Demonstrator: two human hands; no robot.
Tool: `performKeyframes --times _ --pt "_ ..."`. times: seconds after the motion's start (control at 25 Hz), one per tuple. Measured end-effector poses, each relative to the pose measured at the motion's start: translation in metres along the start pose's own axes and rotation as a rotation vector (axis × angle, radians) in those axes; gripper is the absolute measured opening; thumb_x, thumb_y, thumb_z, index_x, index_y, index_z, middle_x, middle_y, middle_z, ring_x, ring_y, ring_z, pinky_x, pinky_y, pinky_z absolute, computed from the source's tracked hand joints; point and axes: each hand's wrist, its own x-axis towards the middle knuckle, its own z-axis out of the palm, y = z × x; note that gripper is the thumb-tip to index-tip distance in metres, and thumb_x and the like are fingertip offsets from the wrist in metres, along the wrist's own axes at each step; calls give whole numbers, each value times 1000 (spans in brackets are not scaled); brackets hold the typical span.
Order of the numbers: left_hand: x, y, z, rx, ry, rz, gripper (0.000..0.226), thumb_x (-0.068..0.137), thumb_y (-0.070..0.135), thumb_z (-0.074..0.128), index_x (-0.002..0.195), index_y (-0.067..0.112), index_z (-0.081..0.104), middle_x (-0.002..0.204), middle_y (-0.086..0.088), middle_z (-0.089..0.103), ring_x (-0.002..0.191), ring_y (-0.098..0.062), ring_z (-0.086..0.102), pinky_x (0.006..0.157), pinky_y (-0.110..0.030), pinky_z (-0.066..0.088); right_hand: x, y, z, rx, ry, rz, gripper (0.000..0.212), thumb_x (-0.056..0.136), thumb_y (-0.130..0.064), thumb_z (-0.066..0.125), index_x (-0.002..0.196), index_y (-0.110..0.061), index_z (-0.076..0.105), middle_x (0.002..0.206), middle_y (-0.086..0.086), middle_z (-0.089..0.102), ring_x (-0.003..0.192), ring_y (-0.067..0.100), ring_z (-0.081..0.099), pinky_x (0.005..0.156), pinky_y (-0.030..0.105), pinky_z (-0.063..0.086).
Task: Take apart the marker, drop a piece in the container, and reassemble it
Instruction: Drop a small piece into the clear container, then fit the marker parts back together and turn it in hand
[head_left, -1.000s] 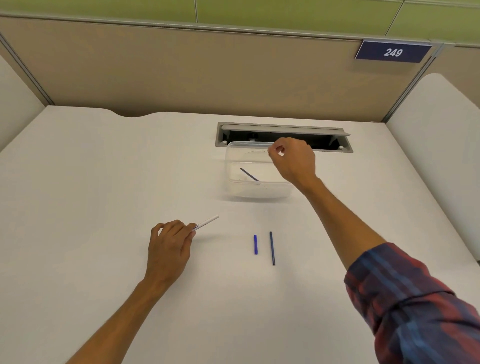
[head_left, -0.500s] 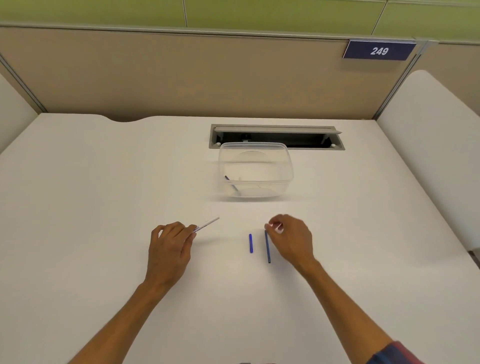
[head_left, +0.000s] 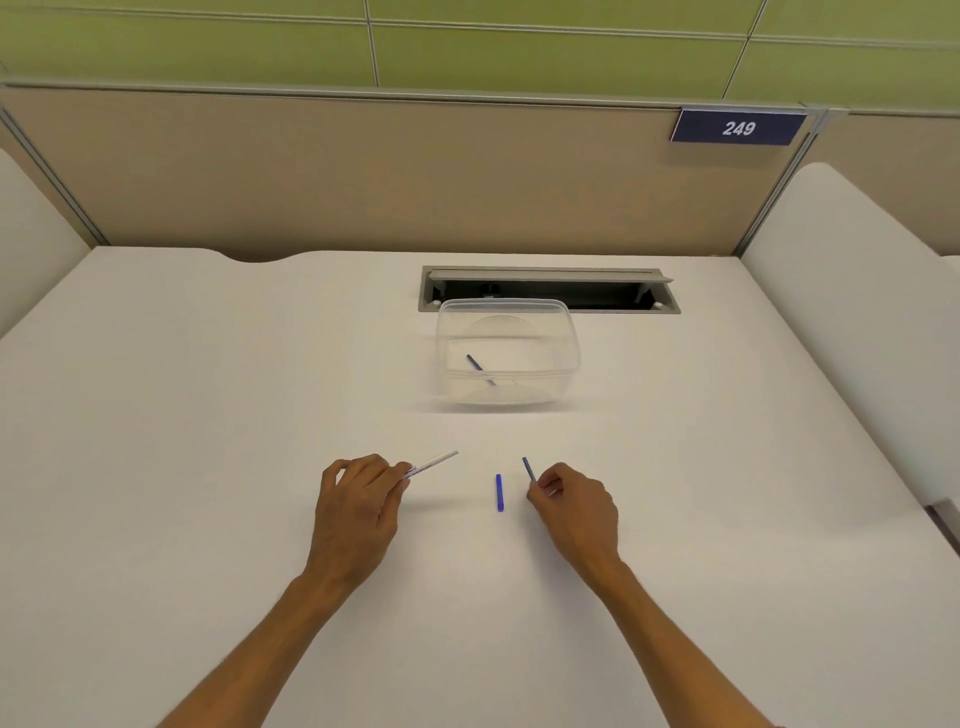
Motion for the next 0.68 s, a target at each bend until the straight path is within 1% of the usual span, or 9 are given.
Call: performKeyframes --times 0.08,0.12,0.2,0.28,0.36,0.52,0.68 --pt "1 2 -2 -11 2 10 27 94 24 43 101 16 69 84 5 63 86 -18 60 85 -29 31 -3 -6 -9 257 -17 -28 6 84 -29 67 78 -27 67 75 -13 73 74 5 69 65 21 52" --pt "1 2 -3 -17 4 15 27 94 24 44 101 16 69 84 5 63 86 -18 60 85 -29 31 -5 -10 -13 349 -28 -66 6 84 -25 69 78 -27 69 77 -14 74 77 4 70 67 16 51" --pt "2 5 -5 -30 8 20 27 93 23 44 101 15 69 84 4 63 86 -19 60 85 -30 32 -12 -20 -21 438 -51 -145 11 86 -19 69 81 -29 72 83 -19 74 84 0 69 69 9 48" --pt "4 8 -6 -45 8 22 28 94 23 43 101 15 69 85 4 63 86 -19 60 85 -31 34 -18 -27 -25 477 -68 -199 14 89 -16 68 86 -29 73 87 -22 74 88 -1 68 72 7 46" --pt "7 12 -9 -61 -2 28 27 94 23 43 102 16 68 85 4 62 87 -19 60 84 -33 36 -23 -31 -27 494 -60 -225 15 91 -15 67 89 -28 74 88 -19 75 90 -2 67 72 7 44" --pt "9 17 -13 -83 4 43 26 94 22 44 104 16 68 86 4 62 88 -18 59 83 -35 38 -30 -38 -28 513 -30 -233 14 93 -15 66 92 -26 74 91 -15 76 91 -1 66 70 12 42" --pt "10 17 -17 -85 16 50 25 94 21 45 104 16 68 87 4 62 88 -18 58 83 -35 38 -32 -40 -29 507 -19 -248 15 93 -14 66 93 -26 75 93 -18 75 93 -3 65 70 11 42"
